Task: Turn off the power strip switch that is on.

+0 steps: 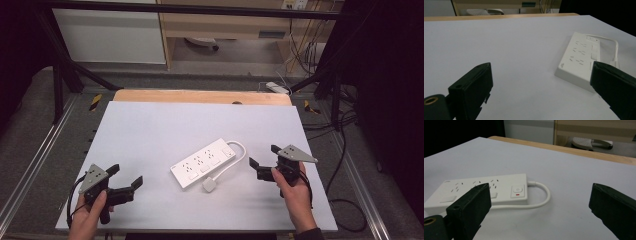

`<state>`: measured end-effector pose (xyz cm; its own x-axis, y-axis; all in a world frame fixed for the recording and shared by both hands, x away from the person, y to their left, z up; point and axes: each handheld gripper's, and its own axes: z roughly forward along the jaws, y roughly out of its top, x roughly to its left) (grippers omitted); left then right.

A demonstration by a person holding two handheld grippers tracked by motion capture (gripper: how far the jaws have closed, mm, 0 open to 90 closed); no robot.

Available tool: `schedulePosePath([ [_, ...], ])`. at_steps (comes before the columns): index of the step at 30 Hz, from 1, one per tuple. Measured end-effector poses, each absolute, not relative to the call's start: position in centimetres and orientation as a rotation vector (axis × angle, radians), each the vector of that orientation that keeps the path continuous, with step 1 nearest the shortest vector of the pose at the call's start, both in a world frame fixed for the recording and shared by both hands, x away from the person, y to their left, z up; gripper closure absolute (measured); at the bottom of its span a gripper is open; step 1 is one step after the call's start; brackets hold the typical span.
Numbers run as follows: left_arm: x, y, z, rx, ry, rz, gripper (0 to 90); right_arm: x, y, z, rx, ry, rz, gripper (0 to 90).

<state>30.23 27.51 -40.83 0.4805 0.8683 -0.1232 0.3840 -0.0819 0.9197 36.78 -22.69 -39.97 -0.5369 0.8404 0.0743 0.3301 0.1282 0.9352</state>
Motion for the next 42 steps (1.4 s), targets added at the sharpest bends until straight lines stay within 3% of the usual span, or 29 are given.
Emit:
schedulePosePath([
  [18,30.2,27.5,-40.8,1.678,1.076,0.576,4.3,37.5,-18.9,-37.8,1.043,1.972,1.469,3.3],
  [42,30.2,27.5,-40.8,1.68,1.077,0.575,4.3,38.0,-14.9,-37.6,1.036,2.021,1.473,3.9],
])
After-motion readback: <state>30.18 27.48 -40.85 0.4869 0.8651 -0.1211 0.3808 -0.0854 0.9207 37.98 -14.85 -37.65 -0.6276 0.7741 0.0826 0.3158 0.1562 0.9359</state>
